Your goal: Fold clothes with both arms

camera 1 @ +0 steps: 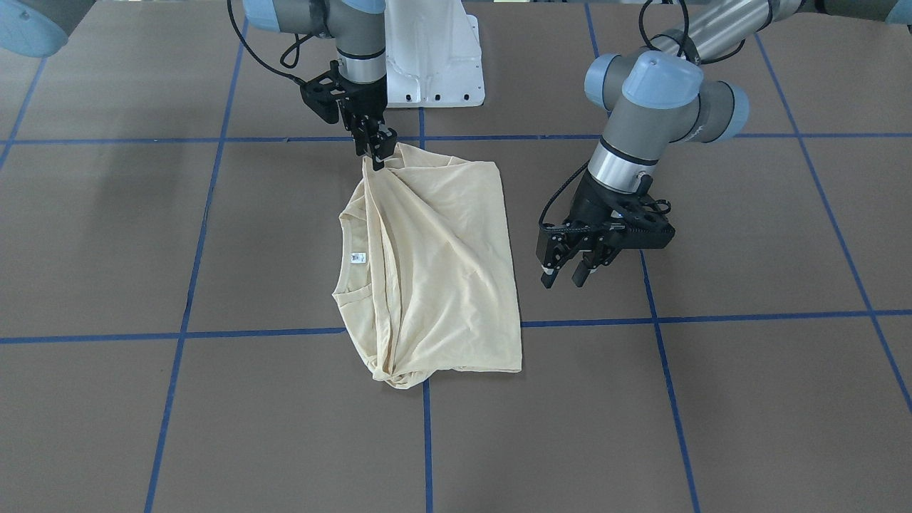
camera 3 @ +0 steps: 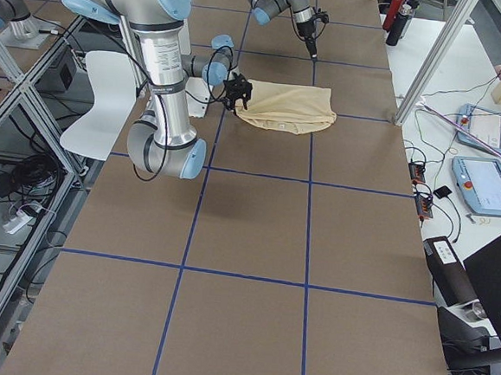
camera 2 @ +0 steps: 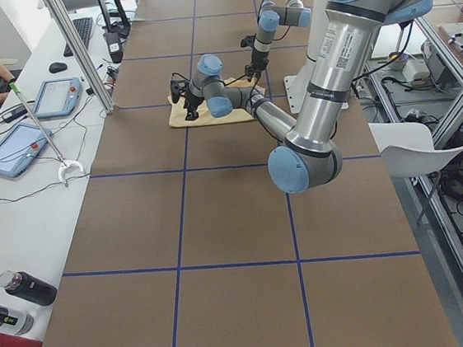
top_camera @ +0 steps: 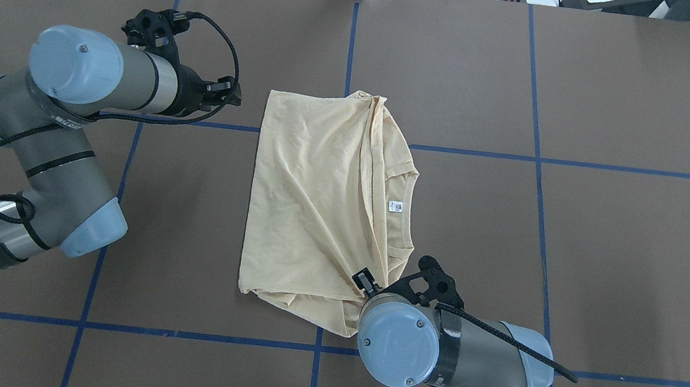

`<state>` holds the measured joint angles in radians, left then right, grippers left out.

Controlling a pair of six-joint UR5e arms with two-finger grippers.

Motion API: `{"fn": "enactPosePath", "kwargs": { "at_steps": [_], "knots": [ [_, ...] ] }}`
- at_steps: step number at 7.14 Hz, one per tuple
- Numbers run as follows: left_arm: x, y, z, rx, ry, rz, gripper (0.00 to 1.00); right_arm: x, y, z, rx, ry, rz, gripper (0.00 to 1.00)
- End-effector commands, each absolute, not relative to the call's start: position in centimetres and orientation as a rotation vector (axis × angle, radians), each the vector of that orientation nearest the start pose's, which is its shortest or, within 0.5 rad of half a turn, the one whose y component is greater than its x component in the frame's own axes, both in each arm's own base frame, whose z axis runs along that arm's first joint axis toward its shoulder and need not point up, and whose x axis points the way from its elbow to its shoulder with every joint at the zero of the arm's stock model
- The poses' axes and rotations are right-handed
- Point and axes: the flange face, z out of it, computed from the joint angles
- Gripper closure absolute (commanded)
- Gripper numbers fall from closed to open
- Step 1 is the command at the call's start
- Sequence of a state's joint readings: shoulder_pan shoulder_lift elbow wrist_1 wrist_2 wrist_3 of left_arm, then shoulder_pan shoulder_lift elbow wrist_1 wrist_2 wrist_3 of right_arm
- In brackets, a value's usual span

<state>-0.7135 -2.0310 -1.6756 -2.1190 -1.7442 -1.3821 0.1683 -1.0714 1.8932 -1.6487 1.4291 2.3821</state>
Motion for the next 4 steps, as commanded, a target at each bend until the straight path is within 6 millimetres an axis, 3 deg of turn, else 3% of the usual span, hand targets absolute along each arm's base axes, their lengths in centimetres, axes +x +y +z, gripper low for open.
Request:
{"fn": "enactPosePath", "kwargs": {
  "at_steps": [1,4],
  "knots": [
    [41.72,-51.45,28.73,0.347,1.074,-0.372,0.39,-58.44,-24.81,25.66,-0.122,-0.802,1.014,0.35],
    [41.69,-51.43,28.68,0.347,1.074,-0.372,0.38,-59.1,-24.94,26.04,-0.118,-0.792,1.017,0.39]
  ]
}}
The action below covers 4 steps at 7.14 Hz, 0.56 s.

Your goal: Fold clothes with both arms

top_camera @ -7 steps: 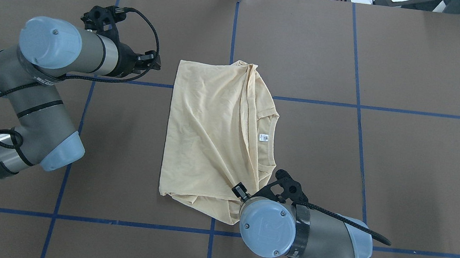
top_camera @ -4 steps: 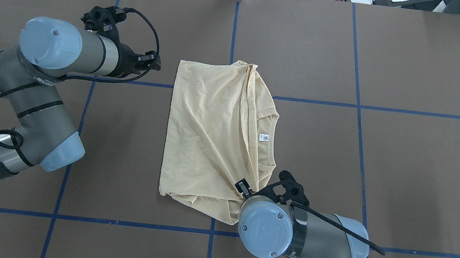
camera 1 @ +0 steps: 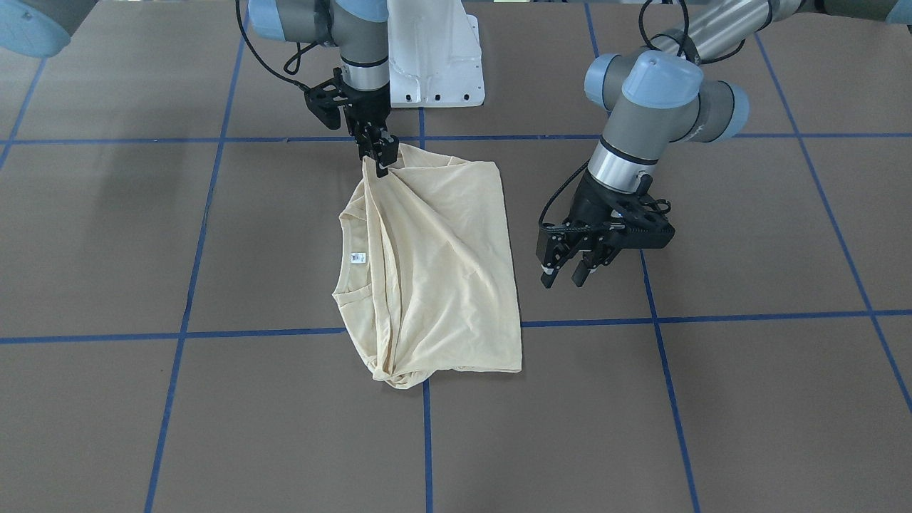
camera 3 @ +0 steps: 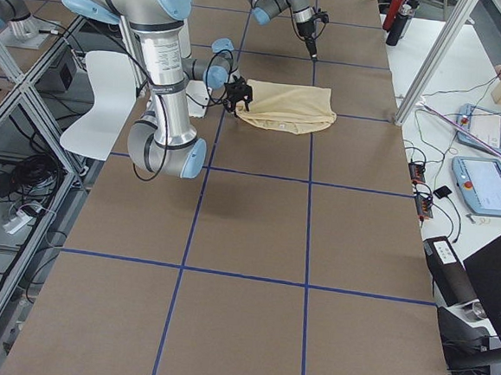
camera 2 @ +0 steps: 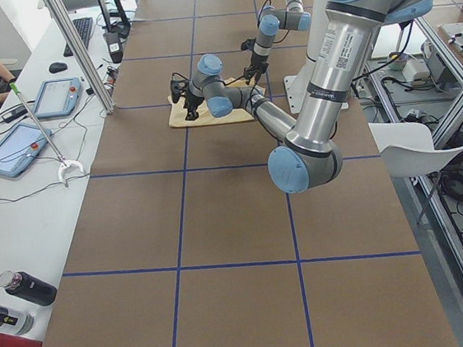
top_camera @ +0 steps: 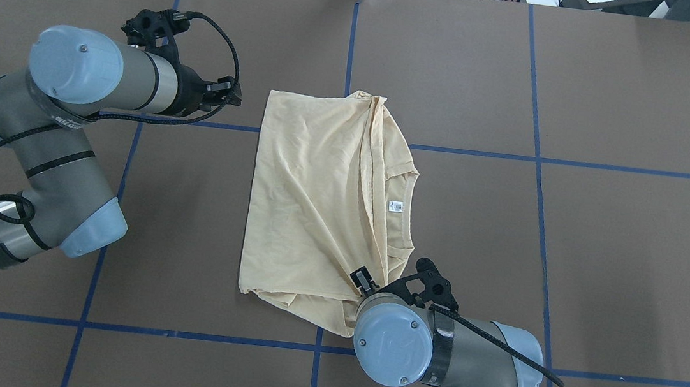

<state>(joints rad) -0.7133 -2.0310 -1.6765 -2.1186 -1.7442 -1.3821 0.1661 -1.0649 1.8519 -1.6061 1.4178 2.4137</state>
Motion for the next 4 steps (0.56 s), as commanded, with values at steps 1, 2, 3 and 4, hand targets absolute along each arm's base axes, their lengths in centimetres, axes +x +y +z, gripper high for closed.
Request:
{"fn": "enactPosePath", "kwargs": {
  "at_steps": [1,2,3,4],
  "knots": [
    [41.69,-51.43,28.68,0.347,1.074,-0.372,0.39,-59.07,-25.03,25.97,-0.117,-0.792,1.018,0.43],
    [41.66,-51.41,28.61,0.347,1.076,-0.373,0.39,-59.07,-25.03,25.94,-0.117,-0.793,1.017,0.45],
    [41.69,-51.43,28.68,0.347,1.074,-0.372,0.39,-59.16,-25.05,26.07,-0.116,-0.79,1.017,0.44],
    [41.69,-51.43,28.68,0.346,1.074,-0.373,0.39,-59.35,-25.08,26.13,-0.114,-0.787,1.016,0.42]
  ]
}}
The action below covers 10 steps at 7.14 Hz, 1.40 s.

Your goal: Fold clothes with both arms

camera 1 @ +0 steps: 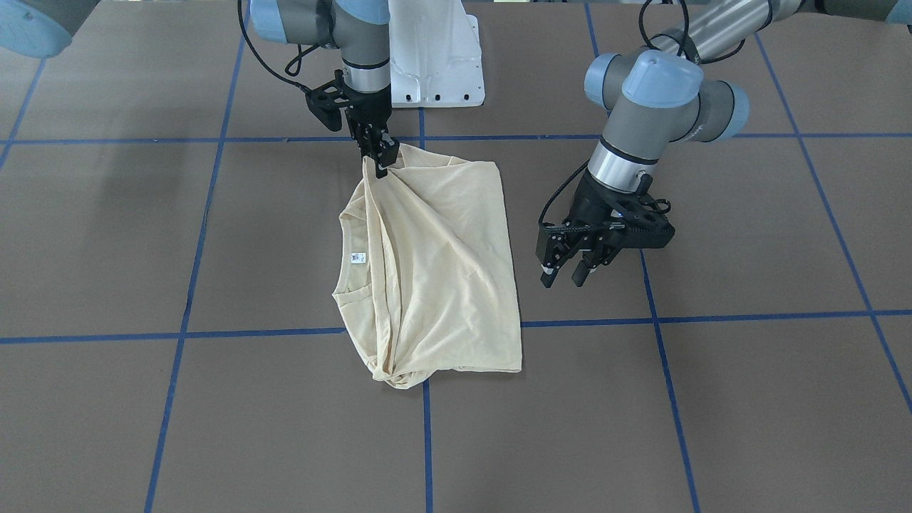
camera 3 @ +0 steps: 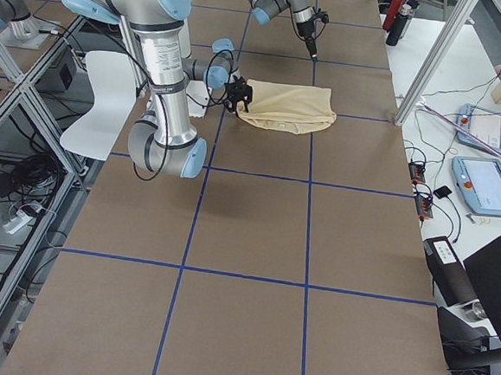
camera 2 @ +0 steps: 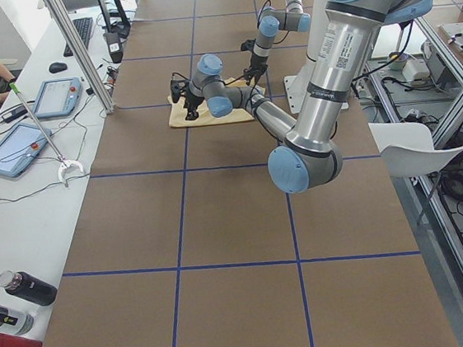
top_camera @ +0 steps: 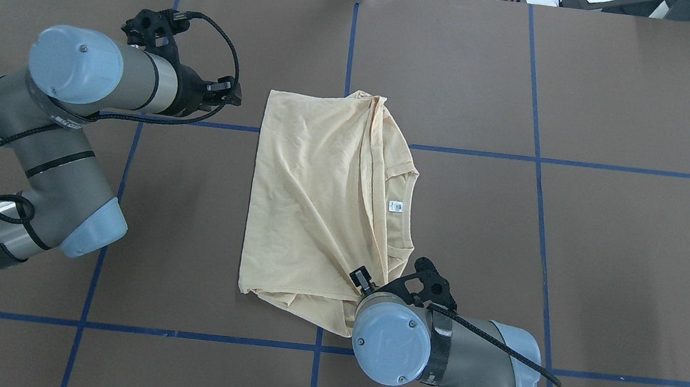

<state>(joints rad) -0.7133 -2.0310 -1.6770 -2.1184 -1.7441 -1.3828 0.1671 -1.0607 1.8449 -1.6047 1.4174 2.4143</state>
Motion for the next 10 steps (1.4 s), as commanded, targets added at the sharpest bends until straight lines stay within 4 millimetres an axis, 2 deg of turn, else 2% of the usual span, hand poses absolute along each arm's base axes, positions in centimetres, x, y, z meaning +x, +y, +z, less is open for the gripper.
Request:
{"fn": "enactPosePath", "kwargs": {
  "at_steps": [1,2,3,4,6,7,9,10],
  "knots": [
    [41.7,-51.4,28.7,0.346,1.074,-0.373,0.39,-59.4,-25.1,26.2,-0.113,-0.786,1.014,0.4],
    [41.7,-51.4,28.6,0.347,1.077,-0.373,0.39,-59.4,-25.1,26.3,-0.111,-0.784,1.012,0.32],
    [41.7,-51.4,28.6,0.347,1.076,-0.373,0.39,-59.4,-25.5,26.3,-0.113,-0.783,1.025,0.43],
    [41.7,-51.4,28.6,0.347,1.076,-0.373,0.39,-59.5,-25.5,26.4,-0.112,-0.78,1.026,0.49],
    [41.6,-51.4,28.4,0.337,1.084,-0.389,0.39,-59.5,-25.5,26.4,-0.113,-0.78,1.027,0.57],
    [41.3,-51.1,28.7,0.336,1.082,-0.389,0.39,-59.3,-25.7,26.3,-0.114,-0.784,1.036,0.99],
    [41.0,-50.8,28.2,0.34,1.095,-0.387,0.39,-59.6,-25.8,26.6,-0.117,-0.776,1.046,1.0],
    [40.7,-50.5,28.3,0.34,1.096,-0.387,0.39,-59.4,-26.3,25.7,-0.119,-0.79,1.052,1.0]
  ]
}}
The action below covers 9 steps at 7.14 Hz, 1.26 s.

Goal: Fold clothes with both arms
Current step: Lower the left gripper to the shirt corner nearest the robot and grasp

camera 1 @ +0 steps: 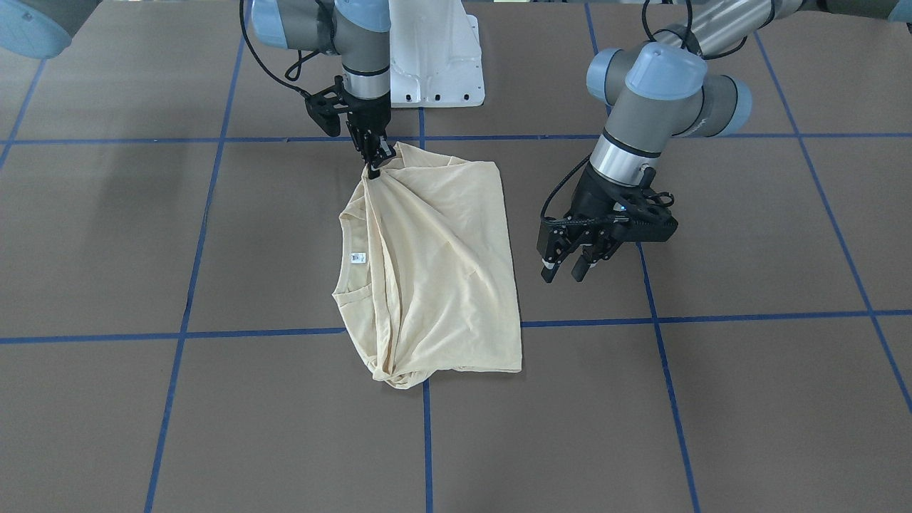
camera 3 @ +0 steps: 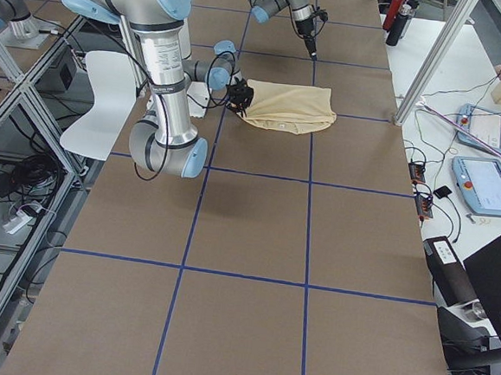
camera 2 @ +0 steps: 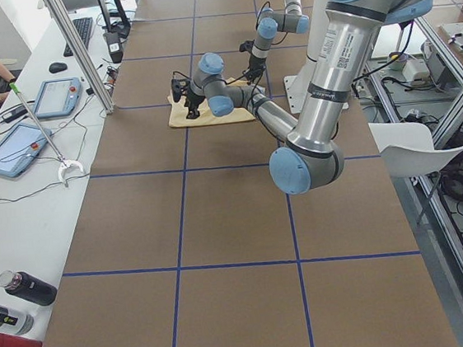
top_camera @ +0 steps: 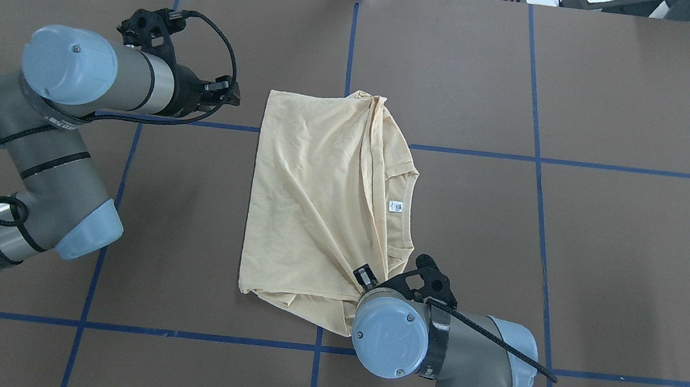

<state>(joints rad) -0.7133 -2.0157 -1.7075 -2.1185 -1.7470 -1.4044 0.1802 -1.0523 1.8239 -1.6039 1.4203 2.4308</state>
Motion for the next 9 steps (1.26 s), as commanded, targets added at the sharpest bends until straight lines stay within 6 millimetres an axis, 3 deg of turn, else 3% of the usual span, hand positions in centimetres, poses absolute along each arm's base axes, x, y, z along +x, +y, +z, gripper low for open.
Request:
{"fn": "enactPosePath", "kwargs": {
  "at_steps": [1,3,4,6,7,8,9],
  "knots": [
    [40.6,-50.5,28.3,0.34,1.096,-0.388,0.39,-59.1,-26.6,25.4,-0.123,-0.795,1.049,1.0],
    [41.4,-49.8,28.1,0.312,1.11,-0.405,0.39,-57.5,-26.2,23.9,-0.156,-0.818,1.034,1.0],
    [42.4,-48.5,27.6,0.272,1.136,-0.439,0.39,-57.3,-26.2,24.2,-0.156,-0.813,1.035,1.0],
    [43.8,-41.7,26.8,0.149,1.211,-0.559,0.39,-57.2,-26.1,24.5,-0.157,-0.809,1.033,1.0],
    [46.0,-38.5,26.3,0.09,1.236,-0.652,0.39,-57.0,-26.1,24.6,-0.157,-0.809,1.033,1.0],
    [47.8,-35.5,28.2,-0.006,1.212,-0.702,0.39,-56.8,-25.8,24.6,-0.159,-0.81,1.032,1.0],
    [48.7,-32.9,28.3,-0.092,1.216,-0.732,0.39,-56.5,-25.7,24.5,-0.162,-0.816,1.03,1.0]
  ]
}}
